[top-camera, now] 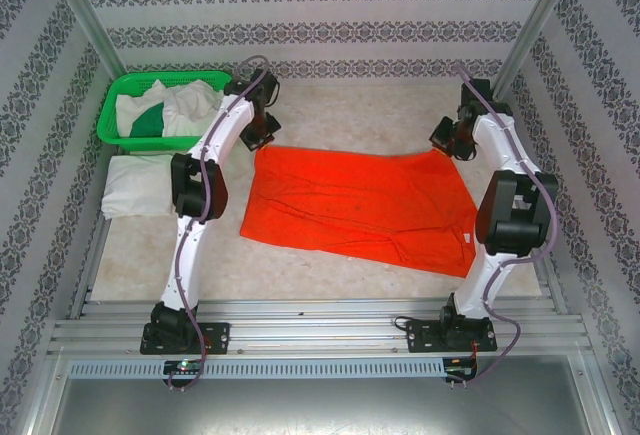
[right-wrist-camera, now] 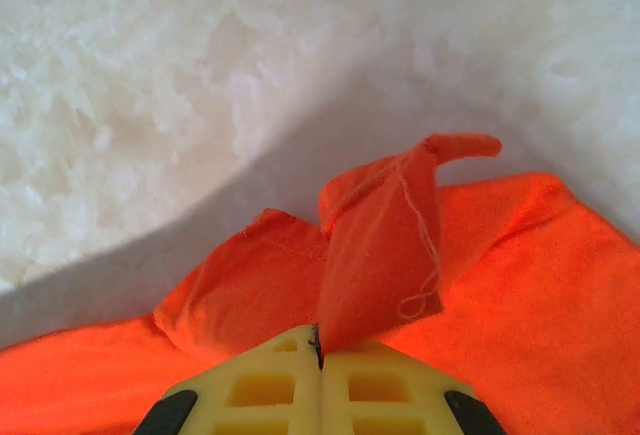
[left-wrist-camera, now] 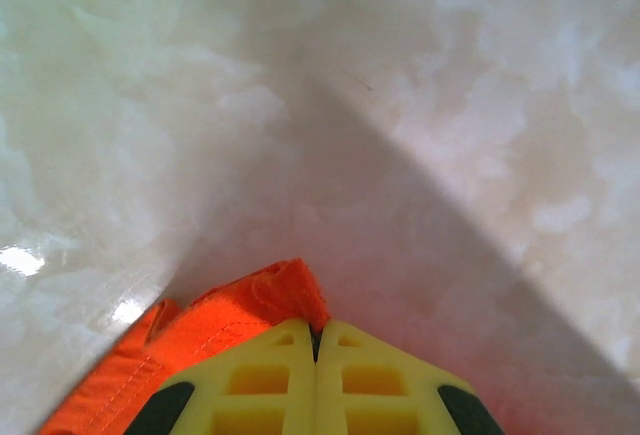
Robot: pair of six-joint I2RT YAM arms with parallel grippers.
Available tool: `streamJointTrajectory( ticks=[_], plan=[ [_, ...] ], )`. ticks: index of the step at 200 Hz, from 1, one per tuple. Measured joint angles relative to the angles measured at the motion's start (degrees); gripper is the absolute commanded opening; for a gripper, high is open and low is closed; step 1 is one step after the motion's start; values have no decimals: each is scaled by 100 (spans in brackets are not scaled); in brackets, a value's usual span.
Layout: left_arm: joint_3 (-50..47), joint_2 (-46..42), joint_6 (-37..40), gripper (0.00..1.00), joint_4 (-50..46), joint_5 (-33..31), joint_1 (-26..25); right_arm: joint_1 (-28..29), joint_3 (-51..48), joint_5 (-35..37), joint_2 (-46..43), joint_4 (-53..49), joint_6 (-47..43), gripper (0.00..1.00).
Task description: Fold and stack the t-shirts
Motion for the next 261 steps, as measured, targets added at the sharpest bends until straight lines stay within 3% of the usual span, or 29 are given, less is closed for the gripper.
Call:
streamJointTrajectory(
  ticks=[92,192,261],
  plan=[
    [-481,-608,-2,0,92,66,-35,0,-1019,17,-1198,-4,2,0],
    [-2782,-2033,-46,0,756,127,-76,2,-2162,57,-2522,-415,22,0],
    [-3729,-2555,-87,0,1027,177,-127,42,-2771,96,-3342,-953,72,0]
  ],
)
